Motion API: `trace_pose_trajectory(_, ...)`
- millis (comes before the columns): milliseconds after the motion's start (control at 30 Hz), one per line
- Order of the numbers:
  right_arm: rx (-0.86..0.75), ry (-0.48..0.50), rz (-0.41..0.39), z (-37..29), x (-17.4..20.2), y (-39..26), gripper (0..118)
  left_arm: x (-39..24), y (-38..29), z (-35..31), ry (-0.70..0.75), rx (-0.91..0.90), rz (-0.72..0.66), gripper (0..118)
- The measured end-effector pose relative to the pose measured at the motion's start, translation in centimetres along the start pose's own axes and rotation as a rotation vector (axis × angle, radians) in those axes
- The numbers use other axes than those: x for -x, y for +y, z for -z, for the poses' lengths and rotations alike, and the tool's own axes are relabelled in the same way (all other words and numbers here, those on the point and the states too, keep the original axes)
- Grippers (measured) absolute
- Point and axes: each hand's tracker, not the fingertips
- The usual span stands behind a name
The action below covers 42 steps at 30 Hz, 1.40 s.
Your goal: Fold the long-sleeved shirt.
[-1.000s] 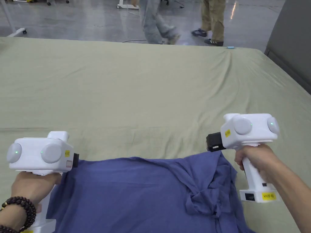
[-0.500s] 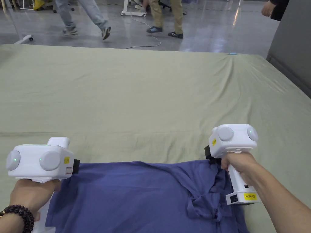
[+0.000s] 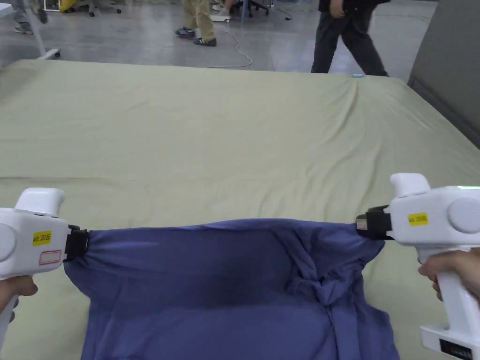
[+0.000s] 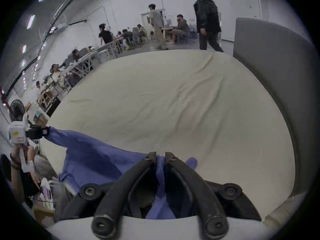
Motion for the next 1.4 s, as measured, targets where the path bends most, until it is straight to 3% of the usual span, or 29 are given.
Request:
trace_pose_trajectory(267, 0.165, -0.003, -0.052, -3.7, 1.1, -12.0, 5, -1.9, -10.3, -1.8, -0.058, 0.189, 0.060, 0)
trace_pose_trajectory(467, 0.393, -0.082, -0.220, 0.7, 1.5, -16.6, 5, -3.1, -14.4, 2.7, -0.033, 0.352, 0.131, 0)
trace_pose_trajectory(667, 0.386, -0.116, -0.194, 2.4, 1.5, -16.5, 8, -2.6, -14.2, 3.2, -0.044, 0.338, 0.071, 1)
trace_pose_trajectory(700, 0.385, -0.127, -0.190, 2.0, 1.4, -16.4, 19, -2.4, -14.2, 2.7, -0.048, 0.322, 0.070, 13)
trace_pose_trajectory(733, 0.364, -0.160, -0.188, 1.4, 1.3, -16.2, 32, -2.5, -14.1, 2.0, -0.031, 0.288, 0.097, 33)
trace_pose_trajectory(767, 0.344, -0.197, -0.197, 0.7, 1.3, -15.9, 54, -2.5, -13.9, 1.4, -0.011, 0.260, 0.132, 62)
trace_pose_trajectory(800, 0.331, -0.225, -0.206, 0.1, 1.4, -15.3, 83, -2.7, -13.6, 0.3, -0.010, 0.238, 0.154, 98)
trace_pose_trajectory(833, 0.315, -0.236, -0.204, -0.6, 1.6, -14.6, 93, -2.6, -13.1, -0.7, -0.014, 0.208, 0.153, 109)
trace_pose_trajectory(867, 0.269, -0.239, -0.200, -1.3, 1.9, -13.7, 93, -2.6, -12.6, -1.5, -0.026, 0.166, 0.138, 109)
trace_pose_trajectory(1000, 0.088, -0.200, -0.168, -3.8, 4.6, -9.1, 92, -3.5, -8.9, -5.0, -0.028, -0.037, 0.042, 109)
trace_pose_trajectory(1033, 0.038, -0.219, -0.164, -4.2, 5.9, -8.0, 91, -3.8, -8.1, -5.5, -0.037, -0.073, 0.055, 106)
trace_pose_trajectory(1067, 0.000, -0.244, -0.168, -4.3, 6.8, -7.3, 81, -4.2, -7.6, -5.8, -0.028, -0.114, 0.064, 95)
trace_pose_trajectory(1100, -0.040, -0.253, -0.183, -4.4, 7.6, -6.6, 50, -4.7, -7.1, -5.9, -0.003, -0.159, 0.073, 55)
trace_pose_trajectory(1133, -0.095, -0.260, -0.177, -4.4, 8.2, -6.1, 7, -5.2, -6.8, -5.7, 0.020, -0.184, 0.086, 13)
trace_pose_trajectory(1167, -0.152, -0.239, -0.145, -4.2, 8.8, -5.9, 0, -5.5, -6.5, -5.2, 0.040, -0.200, 0.092, 0)
trace_pose_trajectory(1200, -0.207, -0.224, -0.086, -3.7, 9.1, -6.0, 0, -5.8, -6.3, -4.6, 0.051, -0.227, 0.097, 0)
trace_pose_trajectory(1267, -0.147, -0.256, -0.135, -2.6, 9.7, -5.2, 0, -6.3, -5.8, -3.8, 0.069, -0.207, 0.113, 0)
trace_pose_trajectory(1400, -0.145, -0.272, -0.121, -1.2, 10.1, -4.8, 0, -6.1, -5.2, -4.0, -0.004, -0.211, 0.074, 0)
